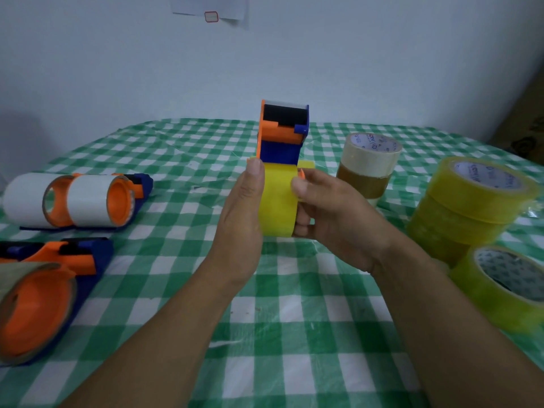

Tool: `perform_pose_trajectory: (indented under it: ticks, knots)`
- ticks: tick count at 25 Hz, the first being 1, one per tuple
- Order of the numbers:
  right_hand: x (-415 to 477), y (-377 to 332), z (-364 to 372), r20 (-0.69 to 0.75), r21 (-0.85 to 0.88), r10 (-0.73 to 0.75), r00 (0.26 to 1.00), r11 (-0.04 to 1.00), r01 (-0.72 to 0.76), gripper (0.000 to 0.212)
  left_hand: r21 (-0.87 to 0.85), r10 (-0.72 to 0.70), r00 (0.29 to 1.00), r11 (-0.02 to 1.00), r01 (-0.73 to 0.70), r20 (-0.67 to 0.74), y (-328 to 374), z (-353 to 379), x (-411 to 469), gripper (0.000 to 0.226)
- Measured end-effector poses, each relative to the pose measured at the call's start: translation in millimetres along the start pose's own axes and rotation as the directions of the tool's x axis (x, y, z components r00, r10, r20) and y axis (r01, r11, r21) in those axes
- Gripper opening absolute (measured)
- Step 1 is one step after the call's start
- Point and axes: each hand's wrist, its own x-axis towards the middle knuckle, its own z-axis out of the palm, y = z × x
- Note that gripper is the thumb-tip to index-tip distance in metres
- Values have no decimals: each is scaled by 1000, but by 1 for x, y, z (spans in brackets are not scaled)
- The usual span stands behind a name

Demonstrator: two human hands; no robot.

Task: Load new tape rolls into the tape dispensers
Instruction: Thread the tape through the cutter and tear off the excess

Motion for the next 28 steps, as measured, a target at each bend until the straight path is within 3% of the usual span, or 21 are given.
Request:
perform_pose_trajectory:
  ticks: [2, 4, 6, 8, 10, 14, 17, 21, 25, 28]
  knots:
    - [-1, -4, 1, -11, -23, 129, 992, 991, -129, 75, 29, 10, 1000, 1000, -10, 12, -1, 1, -2, 73]
    - [-3, -5, 3, -17, -27, 171, 985, 985, -171, 57, 27, 17, 1000, 999, -18, 16, -2, 1, -2, 73]
    - [-3, -2, 1, -20, -33, 92, 996, 995, -93, 43, -8, -5, 1000, 1000, 5, 18, -2, 1, -1, 72]
    - [-2, -3, -1, -33, -50, -9, 999, 999, 8, 55, -47, -21, 1000, 999, 22, 18, -2, 0, 0, 71]
    - [-2, -2, -3, -23, -32, -24, 999, 999, 23, 62, -43, -26, 1000, 999, 26, 16, -2, -1, 0, 70]
    - [-3, -2, -1, 1, 6, 55, 998, 998, -55, 43, 23, -24, 999, 999, 23, 24, -4, -1, -1, 72]
    - [-2, 0, -1, -44, -30, -25, 999, 999, 24, 44, -9, -22, 999, 1000, 22, 27, -3, 0, -1, 73]
    - [-3, 2, -3, -77, -87, -147, 986, 986, 140, 66, -17, -22, 999, 1000, 23, 35, -2, -1, -1, 74]
    - [-3, 3, -2, -71, -64, -172, 982, 984, 168, 65, -1, -34, 999, 999, 34, 21, -1, 1, -1, 71]
    - [-4, 2, 0, -67, -187, -258, 964, 952, 242, 57, 19, -62, 998, 998, 62, 23, -1, 3, -2, 63]
